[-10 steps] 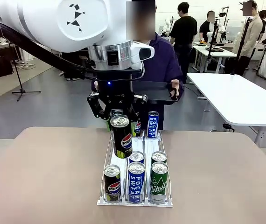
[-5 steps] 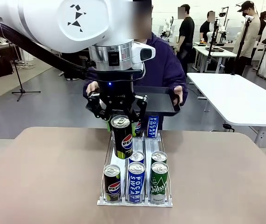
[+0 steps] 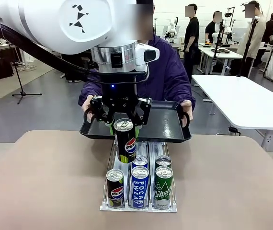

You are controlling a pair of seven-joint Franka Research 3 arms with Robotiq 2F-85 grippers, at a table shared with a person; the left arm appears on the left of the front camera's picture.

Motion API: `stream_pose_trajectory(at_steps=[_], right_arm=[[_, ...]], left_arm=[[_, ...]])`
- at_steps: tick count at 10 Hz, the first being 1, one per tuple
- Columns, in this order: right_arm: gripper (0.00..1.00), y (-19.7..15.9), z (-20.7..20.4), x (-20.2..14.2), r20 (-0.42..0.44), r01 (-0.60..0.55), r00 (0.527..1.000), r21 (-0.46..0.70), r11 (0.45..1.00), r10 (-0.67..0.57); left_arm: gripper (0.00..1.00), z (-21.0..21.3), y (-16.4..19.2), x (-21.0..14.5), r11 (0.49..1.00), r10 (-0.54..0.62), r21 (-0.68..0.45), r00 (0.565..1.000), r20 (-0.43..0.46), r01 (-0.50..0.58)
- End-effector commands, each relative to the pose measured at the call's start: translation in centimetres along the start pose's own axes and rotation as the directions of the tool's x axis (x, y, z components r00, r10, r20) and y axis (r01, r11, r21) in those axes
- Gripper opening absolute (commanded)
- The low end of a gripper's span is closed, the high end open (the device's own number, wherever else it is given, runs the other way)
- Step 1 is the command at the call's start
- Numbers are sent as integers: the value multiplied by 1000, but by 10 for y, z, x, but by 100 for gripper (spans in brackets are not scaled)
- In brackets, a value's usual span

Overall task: Retrieve and hand over the desired beverage to the person.
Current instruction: Pick up a can of the same type that the person held from the Automatic Can Dispenser, then place the picked can on the Handle tray extended by the person.

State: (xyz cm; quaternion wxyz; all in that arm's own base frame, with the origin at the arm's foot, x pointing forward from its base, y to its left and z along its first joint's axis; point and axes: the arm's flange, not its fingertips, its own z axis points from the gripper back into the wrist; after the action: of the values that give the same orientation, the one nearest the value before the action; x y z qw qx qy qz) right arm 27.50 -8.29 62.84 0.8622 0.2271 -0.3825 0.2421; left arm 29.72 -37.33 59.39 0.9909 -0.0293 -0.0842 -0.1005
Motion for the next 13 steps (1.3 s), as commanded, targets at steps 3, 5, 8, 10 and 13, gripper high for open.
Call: stream_pose_trajectory(at_steps=[3,5,8,10,13], right_arm=[[100,-1,-3,-1,13,-6,1000,28,1000,5],[100,-1,-3,-1,13,-6,1000,28,1000,5],[100,-1,-3,-1,13,-6,1000,28,1000,5],[100,-1,-3,-1,13,-6,1000,28,1000,5],[100,-1,-3,-1,13,-6,1000,28,1000,5]], left_arm=[[0,3,1,-1,1000,0,-4,1000,4,0],[0,3,1,-1,1000,0,-4,1000,4,0],[0,3,1,-1,1000,0,-4,1000,4,0],[0,3,1,-1,1000,0,-4,1000,4,0],[0,3,1,-1,1000,0,-4,1000,4,0]])
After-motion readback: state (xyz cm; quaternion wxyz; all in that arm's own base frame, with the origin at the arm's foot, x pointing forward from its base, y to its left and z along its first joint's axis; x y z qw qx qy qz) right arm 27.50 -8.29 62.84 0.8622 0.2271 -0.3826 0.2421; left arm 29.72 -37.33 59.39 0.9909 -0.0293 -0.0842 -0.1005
